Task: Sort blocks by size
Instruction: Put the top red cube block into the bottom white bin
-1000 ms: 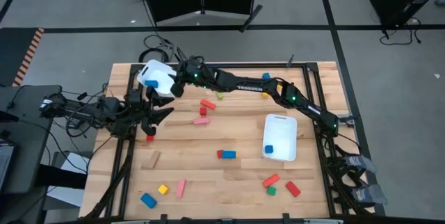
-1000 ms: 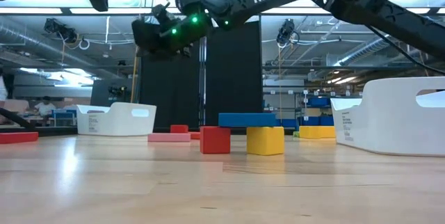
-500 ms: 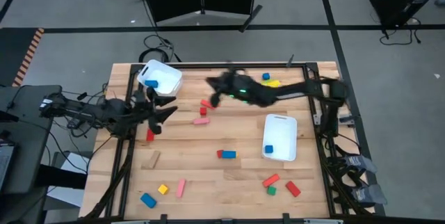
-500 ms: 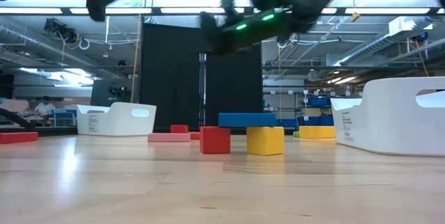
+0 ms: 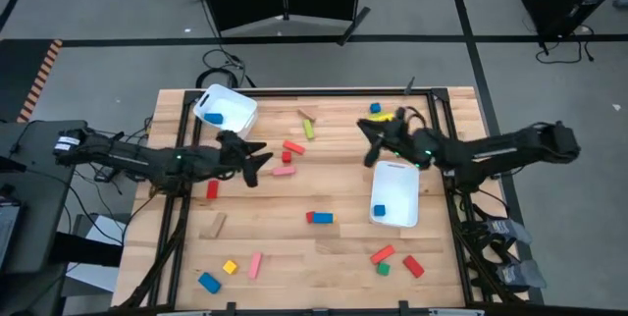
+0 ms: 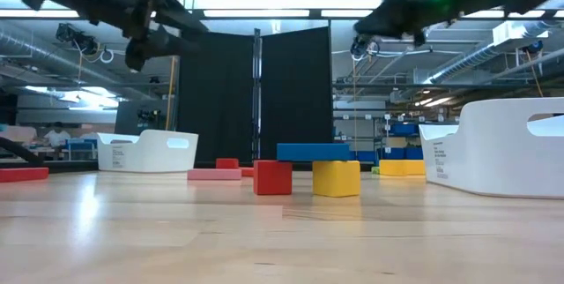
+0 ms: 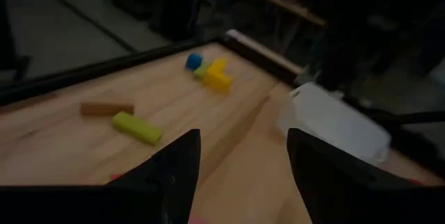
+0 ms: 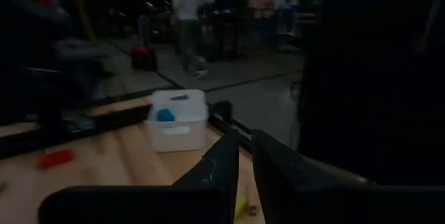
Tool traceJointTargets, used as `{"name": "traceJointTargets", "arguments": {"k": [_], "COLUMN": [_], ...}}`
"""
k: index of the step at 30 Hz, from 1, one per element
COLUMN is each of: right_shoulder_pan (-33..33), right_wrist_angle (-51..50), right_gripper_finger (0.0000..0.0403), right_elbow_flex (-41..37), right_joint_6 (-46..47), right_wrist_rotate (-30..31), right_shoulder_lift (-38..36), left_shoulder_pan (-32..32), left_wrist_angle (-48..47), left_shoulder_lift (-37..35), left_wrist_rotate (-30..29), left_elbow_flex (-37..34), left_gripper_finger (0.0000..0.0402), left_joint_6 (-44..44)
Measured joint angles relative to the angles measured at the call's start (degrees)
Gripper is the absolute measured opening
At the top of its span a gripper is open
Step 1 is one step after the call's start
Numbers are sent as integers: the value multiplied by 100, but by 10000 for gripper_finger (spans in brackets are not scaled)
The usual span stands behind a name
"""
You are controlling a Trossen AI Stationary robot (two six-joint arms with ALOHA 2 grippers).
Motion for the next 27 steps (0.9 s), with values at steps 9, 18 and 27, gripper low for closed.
{"name": "traceJointTargets", "arguments": {"k": [9, 18, 27], "right_shoulder_pan": [635, 722, 685], "right_wrist_angle": [-1385, -1500, -1376], "right_gripper_finger": [53, 53, 53], "right_elbow_flex": [-251, -251, -251], "right_joint_6": [32, -136, -188], "right_wrist_rotate": [9, 7, 0], "right_shoulder_lift": [-773, -780, -776], "left_shoulder_pan": [477, 1086, 1590], "left_wrist_angle": [-1327, -1909, -2488], "left_shoulder_lift": [1543, 3217, 4081], "left_wrist_rotate": [521, 1378, 1662], "left_elbow_flex": [1422, 2238, 3002], "left_gripper_finger": [223, 223, 238], "left_joint_6": [39, -252, -813]}}
